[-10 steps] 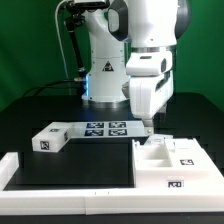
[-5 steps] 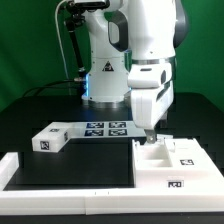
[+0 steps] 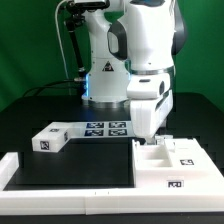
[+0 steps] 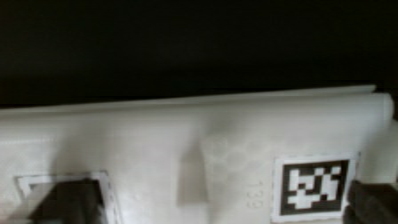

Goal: Assemble cabinet

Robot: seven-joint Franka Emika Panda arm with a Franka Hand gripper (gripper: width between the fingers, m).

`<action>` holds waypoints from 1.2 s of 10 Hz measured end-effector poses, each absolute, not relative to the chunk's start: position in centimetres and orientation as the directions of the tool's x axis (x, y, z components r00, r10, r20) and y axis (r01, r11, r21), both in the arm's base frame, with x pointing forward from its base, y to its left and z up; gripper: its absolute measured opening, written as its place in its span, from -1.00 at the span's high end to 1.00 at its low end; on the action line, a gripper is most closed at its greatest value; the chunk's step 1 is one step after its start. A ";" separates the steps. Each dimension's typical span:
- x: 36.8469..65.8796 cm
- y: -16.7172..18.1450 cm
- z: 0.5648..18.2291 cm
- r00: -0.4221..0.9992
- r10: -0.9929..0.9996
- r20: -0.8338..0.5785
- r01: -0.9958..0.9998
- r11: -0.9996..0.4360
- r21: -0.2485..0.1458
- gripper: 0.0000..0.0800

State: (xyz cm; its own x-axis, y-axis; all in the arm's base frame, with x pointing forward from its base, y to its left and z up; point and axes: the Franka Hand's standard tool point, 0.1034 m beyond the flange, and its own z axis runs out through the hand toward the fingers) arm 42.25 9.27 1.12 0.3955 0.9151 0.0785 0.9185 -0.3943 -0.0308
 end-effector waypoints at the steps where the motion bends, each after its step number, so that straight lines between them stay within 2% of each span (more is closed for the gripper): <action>1: 42.2 9.3 1.1 0.395 0.915 0.078 0.918 -0.394 -0.031 -0.32; 2: 42.2 9.3 1.1 0.395 0.915 0.078 0.919 -0.394 -0.031 0.06; 3: 42.3 9.3 1.1 0.391 0.917 0.082 0.920 -0.390 -0.029 0.06; 4: 42.3 9.4 1.0 0.385 0.918 0.092 0.923 -0.385 -0.021 0.52; 5: 42.3 9.4 0.9 0.385 0.918 0.091 0.923 -0.385 -0.022 0.52; 6: 42.3 9.4 1.0 0.385 0.918 0.091 0.923 -0.385 -0.021 0.83; 10: 42.3 9.4 1.0 0.385 0.919 0.090 0.923 -0.384 -0.021 0.83; 12: 42.5 8.7 2.7 0.357 0.933 0.050 0.934 -0.356 -0.028 0.83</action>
Offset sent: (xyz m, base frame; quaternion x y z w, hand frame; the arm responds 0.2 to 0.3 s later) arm 0.0044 0.0018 -0.0048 -0.0314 0.0265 -0.0340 0.9986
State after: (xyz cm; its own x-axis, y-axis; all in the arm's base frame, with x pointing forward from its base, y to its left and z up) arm 42.53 8.66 2.66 0.3566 0.9329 0.0499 0.9342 -0.3556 -0.0283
